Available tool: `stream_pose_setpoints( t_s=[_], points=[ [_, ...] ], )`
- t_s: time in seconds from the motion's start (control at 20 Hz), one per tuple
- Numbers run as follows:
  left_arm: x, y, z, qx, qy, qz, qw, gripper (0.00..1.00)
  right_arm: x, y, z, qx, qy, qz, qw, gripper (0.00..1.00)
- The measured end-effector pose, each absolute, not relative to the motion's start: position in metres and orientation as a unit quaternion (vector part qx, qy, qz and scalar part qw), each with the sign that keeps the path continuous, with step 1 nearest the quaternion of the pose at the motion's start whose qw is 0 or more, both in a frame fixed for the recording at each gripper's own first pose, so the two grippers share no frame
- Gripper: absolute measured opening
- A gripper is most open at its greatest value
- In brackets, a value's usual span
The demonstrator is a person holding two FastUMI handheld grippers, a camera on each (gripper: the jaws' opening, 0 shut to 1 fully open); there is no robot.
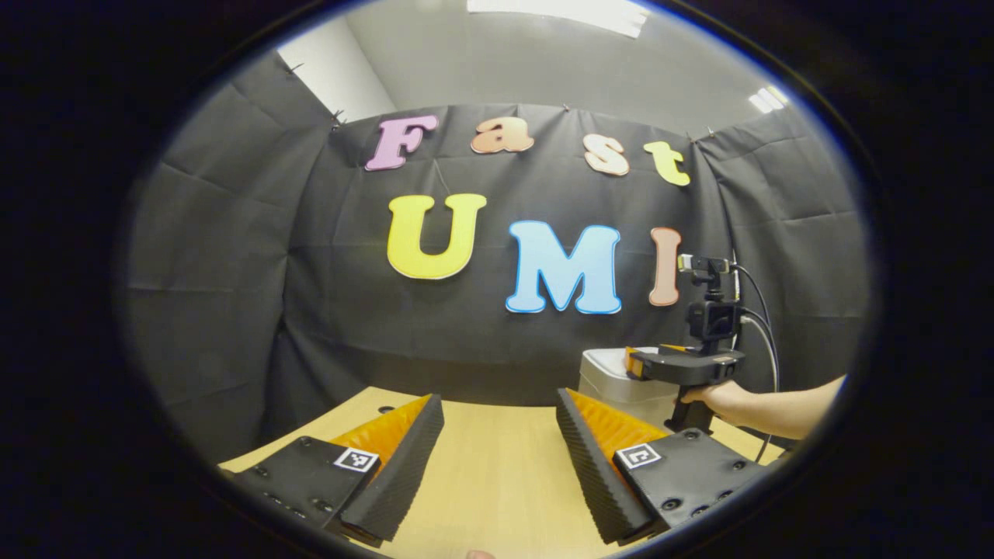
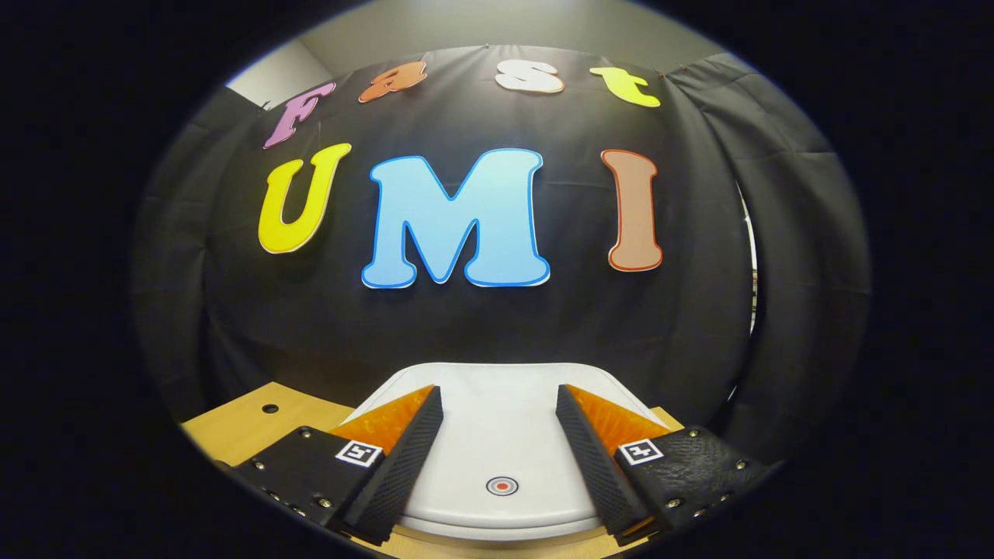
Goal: Press the lid of the desktop garbage bin to open it, pick up the crumpled paper on the desktop and throw it into the bin, then pick up the pop can on the desktop and drop it into the bin, and finally close the garbage bin lid.
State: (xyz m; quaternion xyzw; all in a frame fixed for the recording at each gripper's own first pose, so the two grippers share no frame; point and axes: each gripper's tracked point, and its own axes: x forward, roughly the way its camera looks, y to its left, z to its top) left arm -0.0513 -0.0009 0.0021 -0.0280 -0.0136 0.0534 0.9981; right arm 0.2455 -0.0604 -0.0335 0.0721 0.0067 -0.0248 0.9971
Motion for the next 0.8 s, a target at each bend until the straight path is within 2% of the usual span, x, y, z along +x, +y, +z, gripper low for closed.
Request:
stream_pose_setpoints(
  t_s=[0.25,0.55,0.8],
  points=[
    [-0.062,-0.009,0.004,-0.013,-0.012,0.07,0.997,0.96,0.223,-0.062,-0.037,0.088,0.037,-0.023,0.995,0.94],
    [-0.056,-0.013,-0.005,0.01,0.001,0.098,0.995,0.96,0.16,-0.062,-0.039,0.057,0.061,0.003,0.997,0.94],
    [-0.043,-0.035,-0.015,0.024,0.005,0.087,0.996,0.95,0.1,-0.05,-0.046,0.027,0.067,0.039,0.997,0.94]
  ],
)
